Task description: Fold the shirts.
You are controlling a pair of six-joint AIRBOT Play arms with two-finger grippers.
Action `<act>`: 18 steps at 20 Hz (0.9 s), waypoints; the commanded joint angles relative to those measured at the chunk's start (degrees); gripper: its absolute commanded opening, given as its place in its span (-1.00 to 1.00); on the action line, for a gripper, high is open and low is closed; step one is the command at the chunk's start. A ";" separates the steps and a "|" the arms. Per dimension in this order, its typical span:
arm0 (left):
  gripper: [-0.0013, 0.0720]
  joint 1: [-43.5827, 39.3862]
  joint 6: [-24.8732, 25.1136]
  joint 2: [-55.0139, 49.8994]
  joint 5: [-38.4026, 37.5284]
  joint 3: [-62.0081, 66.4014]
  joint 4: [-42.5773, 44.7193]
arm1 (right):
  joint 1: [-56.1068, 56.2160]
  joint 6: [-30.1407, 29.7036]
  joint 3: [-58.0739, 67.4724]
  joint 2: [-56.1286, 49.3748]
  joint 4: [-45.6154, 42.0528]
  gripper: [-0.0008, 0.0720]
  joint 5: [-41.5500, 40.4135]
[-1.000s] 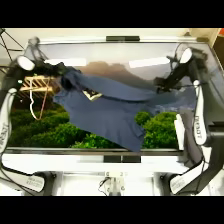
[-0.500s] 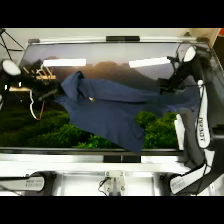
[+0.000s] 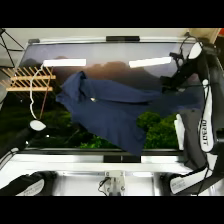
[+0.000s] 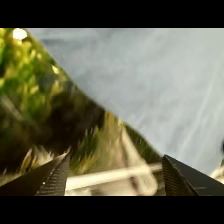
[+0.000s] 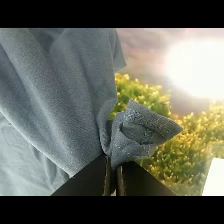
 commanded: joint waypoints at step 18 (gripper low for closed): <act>-0.87 3.78 18.49 6.58 -5.53 36.61 10.99 | -0.50 -1.20 0.37 13.53 1.25 -0.78 -10.21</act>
